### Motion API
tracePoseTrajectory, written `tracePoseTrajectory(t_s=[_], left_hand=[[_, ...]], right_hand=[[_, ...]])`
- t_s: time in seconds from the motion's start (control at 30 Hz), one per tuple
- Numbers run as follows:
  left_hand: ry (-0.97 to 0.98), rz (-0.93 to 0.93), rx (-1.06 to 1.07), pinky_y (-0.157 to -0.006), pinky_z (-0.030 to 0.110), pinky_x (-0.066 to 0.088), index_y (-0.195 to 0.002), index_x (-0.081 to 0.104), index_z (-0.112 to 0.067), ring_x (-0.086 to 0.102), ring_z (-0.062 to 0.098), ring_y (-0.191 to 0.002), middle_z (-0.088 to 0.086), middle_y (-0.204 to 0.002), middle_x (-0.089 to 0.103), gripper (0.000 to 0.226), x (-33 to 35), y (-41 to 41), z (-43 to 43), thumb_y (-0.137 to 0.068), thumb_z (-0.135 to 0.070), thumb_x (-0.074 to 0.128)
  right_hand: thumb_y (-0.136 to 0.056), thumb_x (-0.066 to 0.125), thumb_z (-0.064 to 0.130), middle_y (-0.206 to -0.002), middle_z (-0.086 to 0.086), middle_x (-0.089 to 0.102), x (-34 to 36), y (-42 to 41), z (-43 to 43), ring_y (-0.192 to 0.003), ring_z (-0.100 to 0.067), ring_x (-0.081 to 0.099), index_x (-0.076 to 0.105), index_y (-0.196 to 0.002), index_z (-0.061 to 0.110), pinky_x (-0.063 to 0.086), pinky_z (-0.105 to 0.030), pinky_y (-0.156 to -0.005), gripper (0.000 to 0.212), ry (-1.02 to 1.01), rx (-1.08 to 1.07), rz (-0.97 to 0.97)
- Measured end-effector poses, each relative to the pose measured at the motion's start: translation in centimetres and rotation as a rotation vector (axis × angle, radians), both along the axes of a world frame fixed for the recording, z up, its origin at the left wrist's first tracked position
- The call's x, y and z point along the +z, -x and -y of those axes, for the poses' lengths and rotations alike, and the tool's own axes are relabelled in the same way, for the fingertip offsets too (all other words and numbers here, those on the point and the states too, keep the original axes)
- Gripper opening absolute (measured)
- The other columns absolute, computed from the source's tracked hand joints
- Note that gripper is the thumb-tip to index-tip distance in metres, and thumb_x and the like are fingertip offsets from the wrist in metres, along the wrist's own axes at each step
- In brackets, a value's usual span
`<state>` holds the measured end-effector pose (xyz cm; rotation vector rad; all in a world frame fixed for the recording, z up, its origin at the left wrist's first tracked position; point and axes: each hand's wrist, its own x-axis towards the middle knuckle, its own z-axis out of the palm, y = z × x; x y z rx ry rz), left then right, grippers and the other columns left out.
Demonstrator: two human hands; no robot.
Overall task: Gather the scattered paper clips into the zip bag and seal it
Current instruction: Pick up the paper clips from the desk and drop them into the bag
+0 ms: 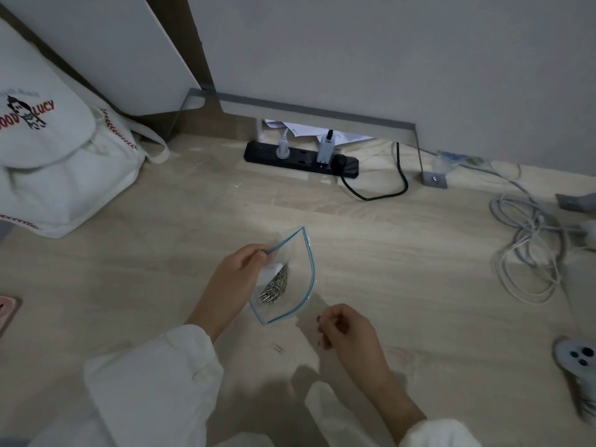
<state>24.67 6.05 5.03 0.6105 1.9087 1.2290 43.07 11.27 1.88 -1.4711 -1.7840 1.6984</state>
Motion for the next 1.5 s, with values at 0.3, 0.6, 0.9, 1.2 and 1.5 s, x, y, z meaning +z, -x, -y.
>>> tracePoseTrajectory(t_s=[0.3,0.6,0.9,1.2,1.5], left_hand=[[0.149,-0.176,-0.074,-0.087,0.026,0.041,-0.107,0.059,-0.031,0.059,0.011,-0.103,-0.009,-0.105,0.064,0.019,0.0,-0.7,2.3,-0.090,-0.024,0.053],[0.472,-0.492,-0.151,-0.083,0.032,0.045,-0.102,0.059,-0.018,0.059,0.024,-0.103,0.001,-0.105,0.065,0.026,0.1,-0.9,4.6,-0.092,-0.035,0.041],[0.456,-0.549,-0.142,-0.081,0.034,0.046,-0.105,0.057,-0.023,0.060,0.027,-0.098,0.001,-0.101,0.067,0.024,0.5,-1.1,4.8,-0.093,-0.033,0.038],[0.468,-0.535,-0.187,-0.081,0.032,0.045,-0.104,0.056,-0.024,0.061,0.024,-0.100,-0.003,-0.102,0.067,0.025,0.1,-1.0,5.1,-0.092,-0.037,0.038],[0.453,-0.554,-0.168,-0.079,0.032,0.044,-0.101,0.056,-0.021,0.061,0.024,-0.098,-0.004,-0.098,0.067,0.025,-0.3,-1.0,4.9,-0.093,-0.037,0.039]], right_hand=[[-0.085,0.059,0.004,-0.081,0.003,0.058,5.3,4.5,-0.4,-0.071,-0.012,0.056,0.060,-0.082,0.018,0.043,-0.012,-0.065,0.014,-0.422,0.188,-0.180],[-0.087,0.050,0.017,-0.096,0.002,0.054,-1.2,0.9,1.8,-0.076,-0.012,0.053,0.053,-0.088,0.026,0.040,-0.027,-0.068,0.009,-0.457,0.251,0.248],[-0.089,0.047,0.020,-0.124,-0.015,0.047,-8.7,3.9,5.1,-0.107,-0.028,0.056,0.044,-0.122,0.005,0.048,-0.034,-0.076,0.037,-0.509,0.722,0.633],[-0.059,0.055,0.014,-0.061,-0.004,0.060,-8.4,4.0,4.6,-0.049,-0.014,0.061,0.054,-0.073,0.007,0.041,-0.021,-0.036,0.016,-0.795,1.008,0.628],[-0.090,0.046,0.028,-0.099,-0.005,0.052,-4.0,0.7,2.2,-0.090,-0.025,0.058,0.051,-0.096,0.013,0.041,-0.032,-0.071,0.017,-0.493,0.666,0.480]])
